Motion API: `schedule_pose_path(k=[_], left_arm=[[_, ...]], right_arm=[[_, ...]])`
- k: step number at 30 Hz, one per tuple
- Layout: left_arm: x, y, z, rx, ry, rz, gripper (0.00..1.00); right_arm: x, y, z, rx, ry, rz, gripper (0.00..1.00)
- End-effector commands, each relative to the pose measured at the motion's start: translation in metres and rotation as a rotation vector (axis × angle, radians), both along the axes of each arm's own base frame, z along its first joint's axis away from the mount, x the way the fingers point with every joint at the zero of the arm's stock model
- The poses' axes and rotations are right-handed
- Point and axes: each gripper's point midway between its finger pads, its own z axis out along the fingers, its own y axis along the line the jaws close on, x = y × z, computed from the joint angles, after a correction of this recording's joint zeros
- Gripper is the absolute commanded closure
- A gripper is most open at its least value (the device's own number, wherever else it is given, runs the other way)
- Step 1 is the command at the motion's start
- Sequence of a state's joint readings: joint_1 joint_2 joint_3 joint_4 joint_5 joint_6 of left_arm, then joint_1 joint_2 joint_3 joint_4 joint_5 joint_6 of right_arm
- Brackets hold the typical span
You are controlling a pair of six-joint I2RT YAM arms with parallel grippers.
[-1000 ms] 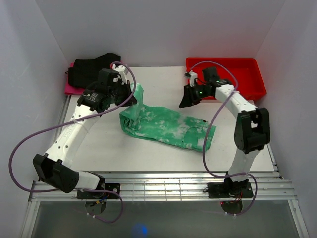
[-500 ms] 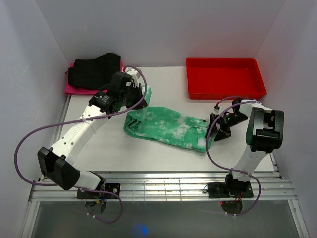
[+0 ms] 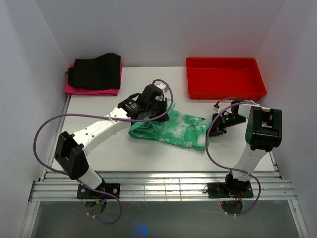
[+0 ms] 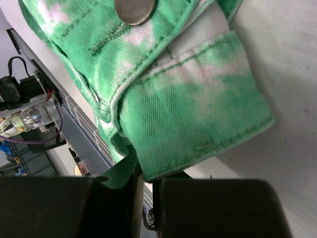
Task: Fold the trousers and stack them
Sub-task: Fold the trousers
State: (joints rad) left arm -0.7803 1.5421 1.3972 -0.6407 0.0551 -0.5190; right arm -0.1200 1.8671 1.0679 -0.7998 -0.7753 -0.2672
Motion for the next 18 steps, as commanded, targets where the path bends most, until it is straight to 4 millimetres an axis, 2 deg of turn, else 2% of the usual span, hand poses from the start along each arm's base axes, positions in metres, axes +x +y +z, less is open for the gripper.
schedule_pose_path(k=[1, 2, 3, 6, 7, 9, 10, 12, 13, 14, 16, 18], left_arm=[[-0.004, -0.037, 0.017, -0.115, -0.006, -0.013, 1.0], [-0.002, -0.046, 0.021, -0.137, -0.009, -0.012, 1.0], [-0.004, -0.057, 0.012, -0.13, 0.01, -0.023, 1.0], [-0.008, -0.08, 0.011, -0.153, 0.033, -0.044, 1.0], [-0.007, -0.088, -0.003, -0.133, 0.052, -0.045, 1.0], [-0.007, -0.099, -0.008, -0.137, 0.075, -0.047, 1.0], [-0.005, -0.105, -0.023, -0.116, 0.098, -0.046, 1.0], [-0.004, -0.115, -0.031, -0.115, 0.119, -0.045, 1.0], [-0.002, -0.122, -0.027, -0.129, 0.119, -0.048, 1.0], [-0.001, -0.129, -0.036, -0.125, 0.127, -0.058, 1.0], [-0.002, -0.144, -0.032, -0.148, 0.113, -0.075, 1.0], [-0.009, -0.156, -0.039, -0.145, 0.123, -0.092, 1.0]], right_arm=[[0.008, 0.015, 0.008, 0.099, -0.036, -0.007, 0.92], [0.007, 0.016, 0.008, 0.102, -0.036, -0.005, 0.92], [0.006, 0.018, 0.007, 0.114, -0.037, -0.004, 0.92], [0.005, 0.021, 0.007, 0.13, -0.039, -0.001, 0.92], [0.005, 0.023, 0.007, 0.137, -0.04, 0.0, 0.92], [0.004, 0.026, 0.007, 0.148, -0.036, 0.002, 0.92], [0.003, 0.027, 0.007, 0.156, -0.035, 0.002, 0.92], [0.003, 0.028, 0.007, 0.165, -0.038, 0.002, 0.92], [0.002, 0.029, 0.006, 0.168, -0.035, 0.002, 0.92], [0.001, 0.03, 0.006, 0.171, -0.035, 0.002, 0.92], [0.0, 0.032, 0.005, 0.181, -0.03, 0.001, 0.92], [0.0, 0.033, 0.004, 0.189, -0.025, 0.0, 0.92]])
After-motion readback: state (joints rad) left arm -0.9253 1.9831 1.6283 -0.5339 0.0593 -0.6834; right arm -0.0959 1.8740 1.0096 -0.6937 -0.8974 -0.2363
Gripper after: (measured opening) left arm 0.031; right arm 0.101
